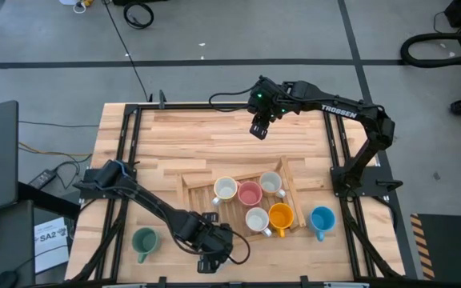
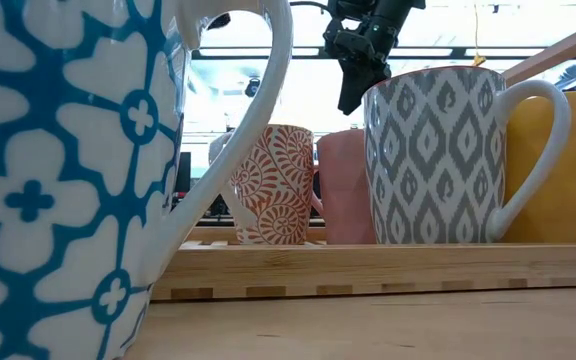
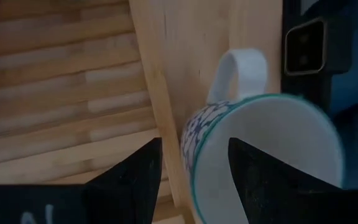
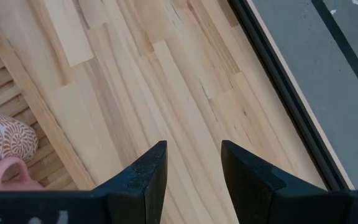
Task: Place coffee mugs
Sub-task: Put the white-blue patterned mug on the shelf
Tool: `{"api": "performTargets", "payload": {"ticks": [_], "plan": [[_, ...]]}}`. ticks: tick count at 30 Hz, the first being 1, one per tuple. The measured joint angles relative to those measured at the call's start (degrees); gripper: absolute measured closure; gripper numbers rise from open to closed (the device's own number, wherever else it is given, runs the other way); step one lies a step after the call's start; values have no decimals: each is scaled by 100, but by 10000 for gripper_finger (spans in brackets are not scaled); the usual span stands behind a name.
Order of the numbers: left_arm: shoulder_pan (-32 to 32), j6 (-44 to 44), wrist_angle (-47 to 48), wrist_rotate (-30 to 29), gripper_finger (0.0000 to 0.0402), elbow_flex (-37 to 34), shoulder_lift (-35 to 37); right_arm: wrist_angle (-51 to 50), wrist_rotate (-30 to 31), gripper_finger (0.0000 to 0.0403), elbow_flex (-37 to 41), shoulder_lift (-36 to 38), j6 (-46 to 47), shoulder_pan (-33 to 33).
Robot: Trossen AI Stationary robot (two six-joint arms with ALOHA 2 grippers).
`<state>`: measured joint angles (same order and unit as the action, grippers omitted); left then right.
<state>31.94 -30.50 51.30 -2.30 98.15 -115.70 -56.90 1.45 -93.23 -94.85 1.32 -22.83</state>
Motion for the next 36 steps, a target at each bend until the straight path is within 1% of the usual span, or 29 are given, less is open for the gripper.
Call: {"api": "performTargets", "payload": {"ticks": [9,13,18,30,33,36], "plan": [[2,125,-15,4,212,0,-244,39,0,246,0,0,0,0],[2,124,-20,2,223,0,-244,107,-1,246,0,0,0,-1],[1,122,-23,2,257,0,-245,141,-2,246,0,0,0,0],[2,118,-55,-16,360,0,-243,140,-2,246,0,0,0,0],[-1,124,-76,-2,373,0,-243,148,-2,246,0,0,0,0],[0,125,-111,-2,371,0,-243,155,-2,246,0,0,0,0]]}}
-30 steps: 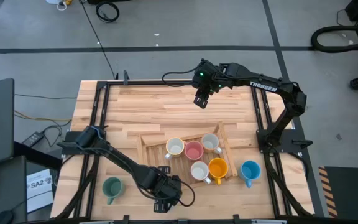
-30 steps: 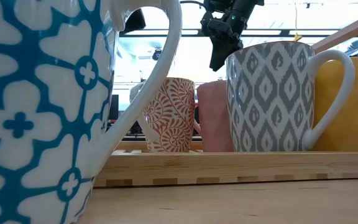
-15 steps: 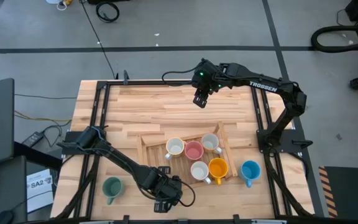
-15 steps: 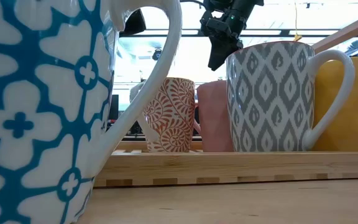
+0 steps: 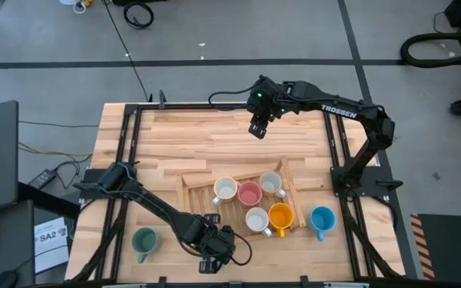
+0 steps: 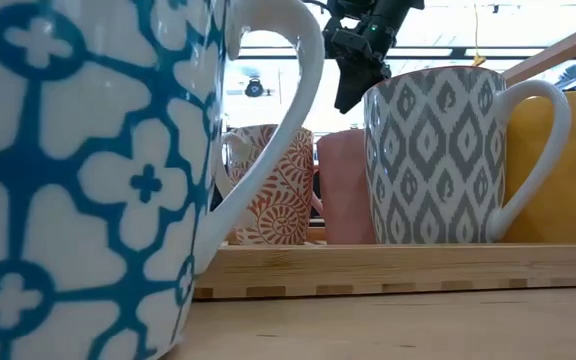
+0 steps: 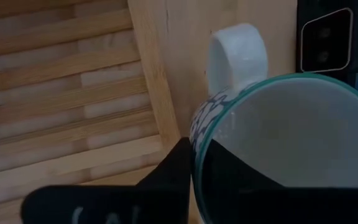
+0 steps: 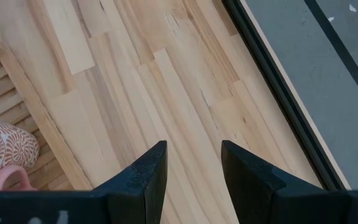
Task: Place coffee mugs
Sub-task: Put the white-blue patterned mug on the shelf
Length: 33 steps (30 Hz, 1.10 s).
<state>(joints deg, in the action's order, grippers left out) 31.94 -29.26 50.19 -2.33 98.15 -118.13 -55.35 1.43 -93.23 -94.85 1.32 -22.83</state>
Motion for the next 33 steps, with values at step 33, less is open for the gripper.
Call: {"api": "performTargets", "payload": {"ticks": [33], "plan": [[-346,-1308,2722,-252,369,2285,17,-68,2,246,0,0,-302,-428]]}}
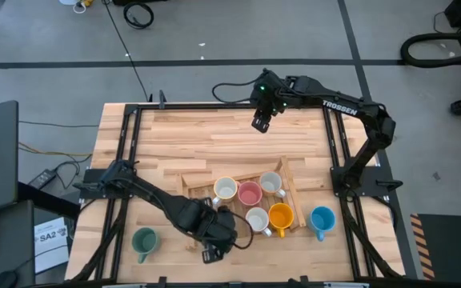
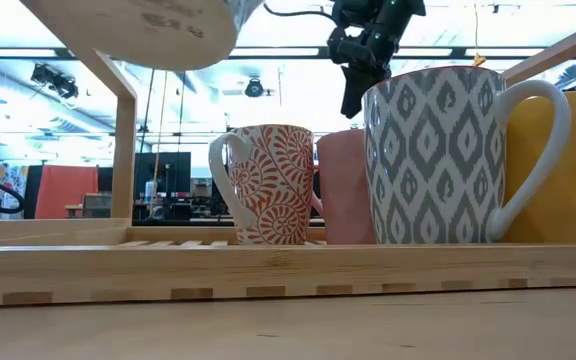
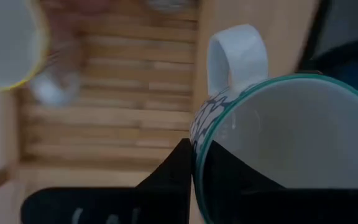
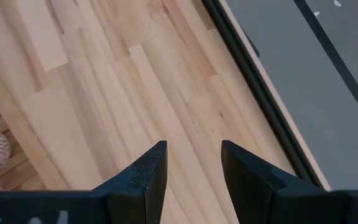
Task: Place coffee mugs
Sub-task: Put the white-blue patterned mug on the shelf
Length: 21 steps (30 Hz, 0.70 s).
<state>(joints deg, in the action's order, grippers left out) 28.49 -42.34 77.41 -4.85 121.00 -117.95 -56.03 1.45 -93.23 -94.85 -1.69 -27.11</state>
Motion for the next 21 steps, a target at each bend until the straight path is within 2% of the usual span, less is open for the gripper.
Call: {"api": "performTargets", "payload": {"ticks": [10,21], "plan": [[-443,-151,1270,-293,368,351,98,-20,1,246,0,2,-151,-403],[-1044,547,1265,-797,368,362,731,-24,1,246,0,2,-151,-533]]}}
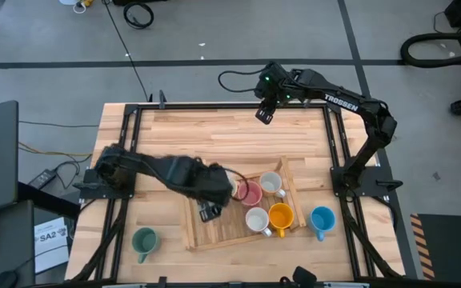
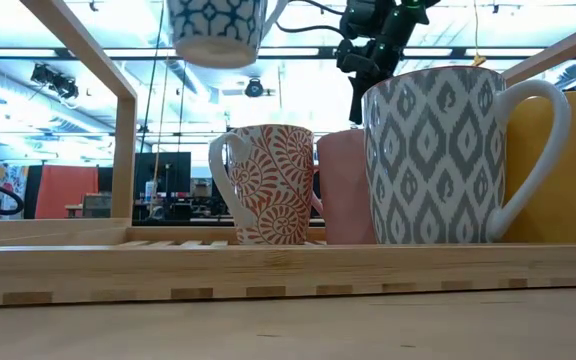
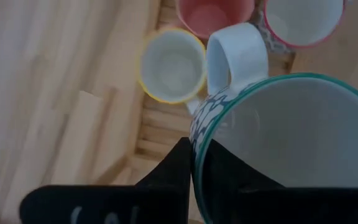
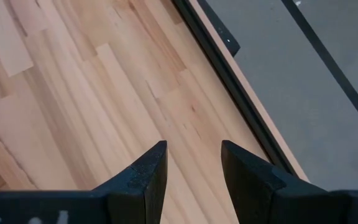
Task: Place coffee mugs
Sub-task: Put the white-blue patterned mug on the shelf
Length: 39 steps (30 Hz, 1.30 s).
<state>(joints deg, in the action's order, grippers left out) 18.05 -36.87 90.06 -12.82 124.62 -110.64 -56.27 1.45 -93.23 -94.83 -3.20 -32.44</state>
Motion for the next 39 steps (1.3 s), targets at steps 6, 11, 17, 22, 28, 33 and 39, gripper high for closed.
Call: {"api": "performTargets", "payload": {"ticks": [6,11,17,22,28,33,39], "plan": [[-310,225,-7,-106,368,-44,347,0,0,246,0,0,0,0],[-515,497,-2,-313,368,-42,542,-20,0,246,0,0,0,0],[-642,925,-19,-291,368,-108,559,-84,0,246,0,0,0,0],[-753,933,-23,-129,368,-1057,851,-96,-2,246,0,0,0,2],[-930,457,-540,-105,368,-2588,1666,-92,-2,246,0,0,1,2],[-966,489,-874,-107,368,-3128,1849,-83,-2,246,0,0,2,2],[-962,517,-1528,-70,368,-3626,1783,-83,-2,246,0,0,2,6]]}}
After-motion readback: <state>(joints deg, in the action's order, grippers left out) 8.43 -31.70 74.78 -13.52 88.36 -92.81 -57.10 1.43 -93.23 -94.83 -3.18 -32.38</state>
